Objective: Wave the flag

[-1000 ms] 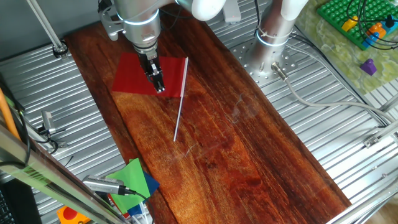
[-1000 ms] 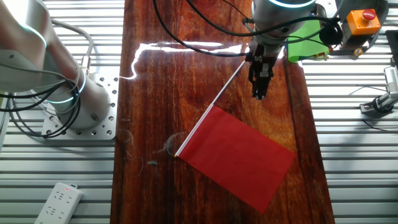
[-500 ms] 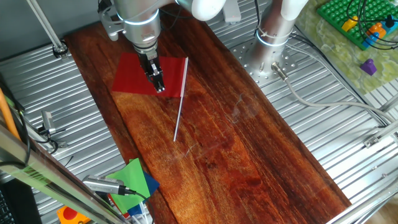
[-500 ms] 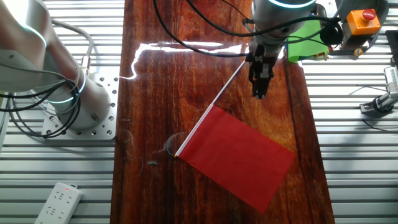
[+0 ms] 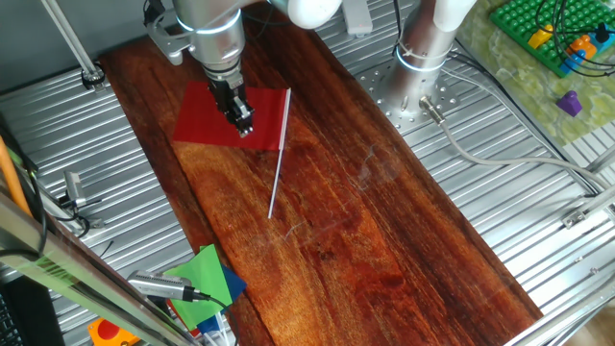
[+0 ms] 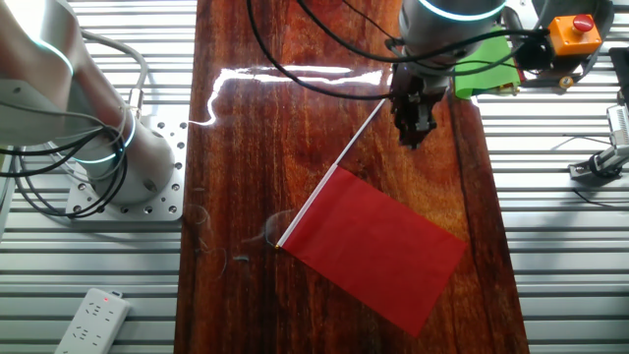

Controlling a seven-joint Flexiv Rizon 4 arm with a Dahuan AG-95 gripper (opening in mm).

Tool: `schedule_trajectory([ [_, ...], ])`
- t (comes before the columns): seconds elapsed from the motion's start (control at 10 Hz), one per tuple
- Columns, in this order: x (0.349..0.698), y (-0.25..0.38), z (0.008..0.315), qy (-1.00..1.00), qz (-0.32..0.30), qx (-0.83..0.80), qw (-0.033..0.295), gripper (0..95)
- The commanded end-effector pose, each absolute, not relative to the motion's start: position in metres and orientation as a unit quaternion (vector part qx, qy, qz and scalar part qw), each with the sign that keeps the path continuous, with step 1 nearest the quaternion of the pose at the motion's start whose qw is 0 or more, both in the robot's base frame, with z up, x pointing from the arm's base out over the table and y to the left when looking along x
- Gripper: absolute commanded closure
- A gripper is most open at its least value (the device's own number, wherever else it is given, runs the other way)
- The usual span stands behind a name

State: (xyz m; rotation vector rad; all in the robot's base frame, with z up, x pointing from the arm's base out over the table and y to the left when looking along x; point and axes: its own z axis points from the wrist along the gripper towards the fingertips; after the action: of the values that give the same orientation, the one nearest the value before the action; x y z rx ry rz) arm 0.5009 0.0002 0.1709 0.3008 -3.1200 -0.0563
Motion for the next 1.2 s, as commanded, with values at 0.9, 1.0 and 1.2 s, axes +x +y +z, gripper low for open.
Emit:
schedule_trajectory([
  [0.9,0.5042,0.0019,0.1739,-0.995,-0.016,0.097,0.004,95.0],
  [1.0,0.505,0.0021,0.1743,-0.995,-0.016,0.097,0.004,95.0],
  [1.2,0.5061,0.0026,0.1752,-0.995,-0.016,0.097,0.004,95.0],
])
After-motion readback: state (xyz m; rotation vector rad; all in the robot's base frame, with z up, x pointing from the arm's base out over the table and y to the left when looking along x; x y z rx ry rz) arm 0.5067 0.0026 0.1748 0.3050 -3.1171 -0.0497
